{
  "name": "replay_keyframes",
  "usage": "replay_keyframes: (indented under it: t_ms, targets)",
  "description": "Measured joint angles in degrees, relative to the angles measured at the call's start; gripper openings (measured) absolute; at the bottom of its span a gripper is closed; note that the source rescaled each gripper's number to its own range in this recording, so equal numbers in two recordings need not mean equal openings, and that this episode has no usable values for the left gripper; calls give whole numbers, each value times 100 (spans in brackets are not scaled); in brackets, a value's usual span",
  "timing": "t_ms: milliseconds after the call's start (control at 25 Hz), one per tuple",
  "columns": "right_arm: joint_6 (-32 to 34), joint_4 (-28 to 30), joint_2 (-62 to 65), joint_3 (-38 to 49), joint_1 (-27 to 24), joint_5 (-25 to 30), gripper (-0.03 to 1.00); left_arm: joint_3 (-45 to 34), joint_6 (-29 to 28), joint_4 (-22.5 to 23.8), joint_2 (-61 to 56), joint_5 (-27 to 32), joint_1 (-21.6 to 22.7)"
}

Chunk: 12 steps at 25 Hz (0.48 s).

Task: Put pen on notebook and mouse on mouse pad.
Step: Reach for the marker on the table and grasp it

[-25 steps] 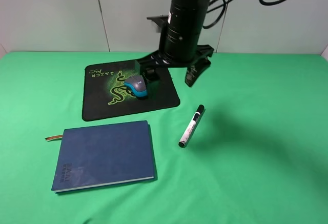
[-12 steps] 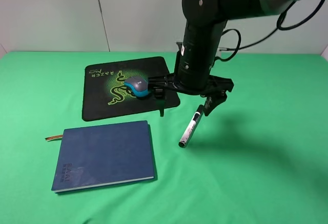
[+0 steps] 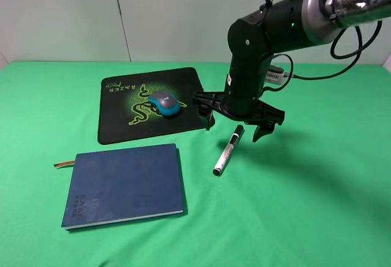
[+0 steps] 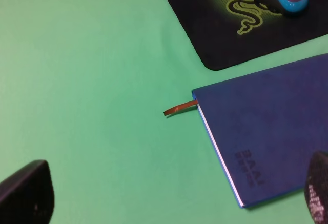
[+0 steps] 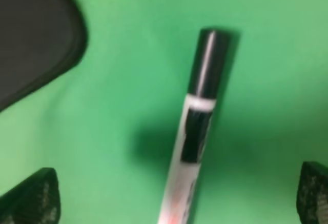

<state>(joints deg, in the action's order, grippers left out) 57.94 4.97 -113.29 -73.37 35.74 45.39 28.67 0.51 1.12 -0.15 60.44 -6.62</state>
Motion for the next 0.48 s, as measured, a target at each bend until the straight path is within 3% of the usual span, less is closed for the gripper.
replay_keyframes:
  t_ms: [480]
  targets:
    - [-87, 18, -438, 6, -199, -9, 100, 0, 0, 0, 0, 0, 0]
